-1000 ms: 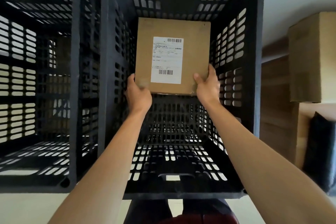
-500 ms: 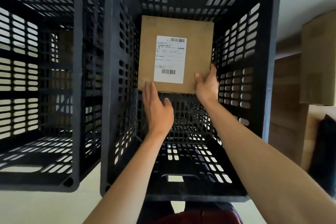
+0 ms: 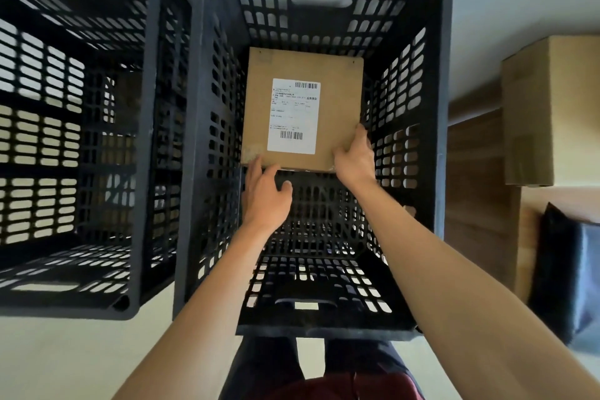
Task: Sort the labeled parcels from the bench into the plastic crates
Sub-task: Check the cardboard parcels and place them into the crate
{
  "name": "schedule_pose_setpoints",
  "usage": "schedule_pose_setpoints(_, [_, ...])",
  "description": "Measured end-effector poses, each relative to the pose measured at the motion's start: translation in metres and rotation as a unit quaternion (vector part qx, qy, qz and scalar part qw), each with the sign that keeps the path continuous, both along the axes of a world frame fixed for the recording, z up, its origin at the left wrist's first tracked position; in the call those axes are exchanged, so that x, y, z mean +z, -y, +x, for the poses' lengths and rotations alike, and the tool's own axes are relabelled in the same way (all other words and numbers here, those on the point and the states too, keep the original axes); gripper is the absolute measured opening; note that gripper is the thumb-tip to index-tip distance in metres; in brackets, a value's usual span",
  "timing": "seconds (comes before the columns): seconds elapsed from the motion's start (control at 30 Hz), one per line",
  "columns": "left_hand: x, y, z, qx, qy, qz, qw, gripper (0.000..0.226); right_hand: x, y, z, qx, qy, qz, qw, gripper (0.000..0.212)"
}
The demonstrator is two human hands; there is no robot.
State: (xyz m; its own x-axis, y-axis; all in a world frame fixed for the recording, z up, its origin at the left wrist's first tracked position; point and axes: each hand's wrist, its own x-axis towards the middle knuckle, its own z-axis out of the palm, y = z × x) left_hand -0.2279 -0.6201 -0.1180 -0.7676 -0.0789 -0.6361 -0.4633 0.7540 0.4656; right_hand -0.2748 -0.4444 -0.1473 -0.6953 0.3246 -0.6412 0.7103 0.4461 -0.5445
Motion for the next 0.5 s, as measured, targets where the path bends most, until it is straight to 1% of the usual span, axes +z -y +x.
schedule_pose_setpoints(0.07, [0.013,0.004,-0.003,0.018,-0.002,0.024,1.0,0.043,0.011,0.001,0.006,0.014,-0.019,-0.011,1.0,0.069])
schedule_pose_setpoints(0.17, [0.039,0.007,-0.003,0.042,-0.003,0.053,0.998,0.038,0.029,0.0,0.015,0.035,-0.051,-0.007,0.998,0.065])
schedule_pose_setpoints(0.27, [0.066,0.008,0.005,0.033,-0.022,0.061,0.997,0.035,0.054,-0.002,0.025,0.062,-0.071,-0.01,0.996,0.061])
schedule_pose_setpoints(0.37, [0.093,0.011,0.009,0.021,-0.041,0.078,0.996,0.037,0.085,-0.006,0.036,0.086,-0.087,-0.027,0.992,0.054])
schedule_pose_setpoints(0.5, [0.132,0.015,0.014,-0.001,-0.064,0.103,0.993,0.04,0.13,-0.011,0.064,0.111,-0.112,-0.019,0.987,0.061])
